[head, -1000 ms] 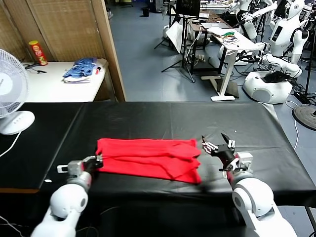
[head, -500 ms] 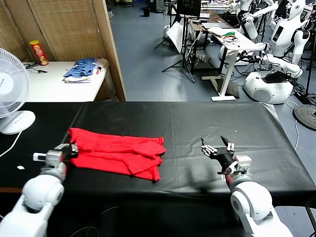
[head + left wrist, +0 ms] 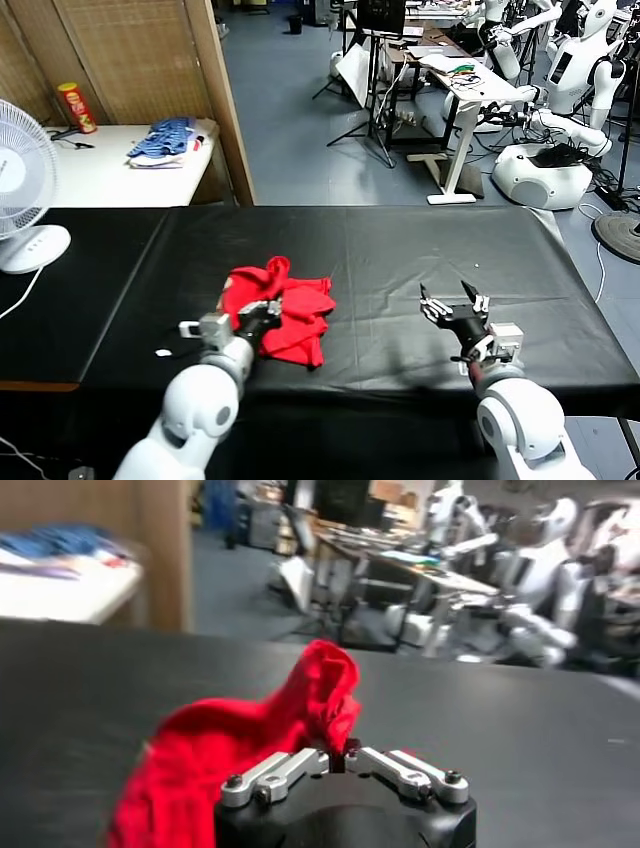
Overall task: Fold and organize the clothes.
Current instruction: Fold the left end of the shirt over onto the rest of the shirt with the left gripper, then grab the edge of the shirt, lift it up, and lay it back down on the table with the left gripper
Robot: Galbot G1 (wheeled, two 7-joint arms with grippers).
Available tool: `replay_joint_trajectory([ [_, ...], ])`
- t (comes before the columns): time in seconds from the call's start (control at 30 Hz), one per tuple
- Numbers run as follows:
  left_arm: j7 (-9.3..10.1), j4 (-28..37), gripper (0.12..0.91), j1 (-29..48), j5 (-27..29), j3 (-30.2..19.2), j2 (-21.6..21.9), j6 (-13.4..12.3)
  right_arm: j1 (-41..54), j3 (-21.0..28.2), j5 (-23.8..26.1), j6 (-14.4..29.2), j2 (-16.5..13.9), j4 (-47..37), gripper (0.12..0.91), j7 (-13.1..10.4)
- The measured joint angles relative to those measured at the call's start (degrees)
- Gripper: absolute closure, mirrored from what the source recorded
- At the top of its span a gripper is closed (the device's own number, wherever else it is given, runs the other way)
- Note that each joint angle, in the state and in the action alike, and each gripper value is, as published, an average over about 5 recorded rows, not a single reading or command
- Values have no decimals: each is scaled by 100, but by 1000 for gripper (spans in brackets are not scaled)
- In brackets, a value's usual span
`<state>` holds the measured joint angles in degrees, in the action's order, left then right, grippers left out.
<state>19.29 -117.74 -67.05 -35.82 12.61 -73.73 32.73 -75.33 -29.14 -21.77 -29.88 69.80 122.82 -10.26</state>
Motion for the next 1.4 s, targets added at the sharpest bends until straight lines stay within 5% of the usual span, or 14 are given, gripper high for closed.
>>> replay_joint_trajectory([
  [0.37,-52,30,835,-74,90,-199,-263,129,83,85,59,-12,-6,-133,227,86],
  [0.7,-99,30,321,-94,-372,-76,-461,64,348,489,-204,-125,-208,-330,227,674],
  [0.8,-148,-96,246,-156,-271,49,-370,-8,561,801,-221,-125,-246,-471,227,871],
  [1.1,-329,-69,232,-473,215,703,266,-389,1657,2121,373,57,27,-1367,227,1102],
  [1.4,-342,112,232,-673,442,1110,314,-453,2382,2913,915,41,443,-2403,227,1126],
])
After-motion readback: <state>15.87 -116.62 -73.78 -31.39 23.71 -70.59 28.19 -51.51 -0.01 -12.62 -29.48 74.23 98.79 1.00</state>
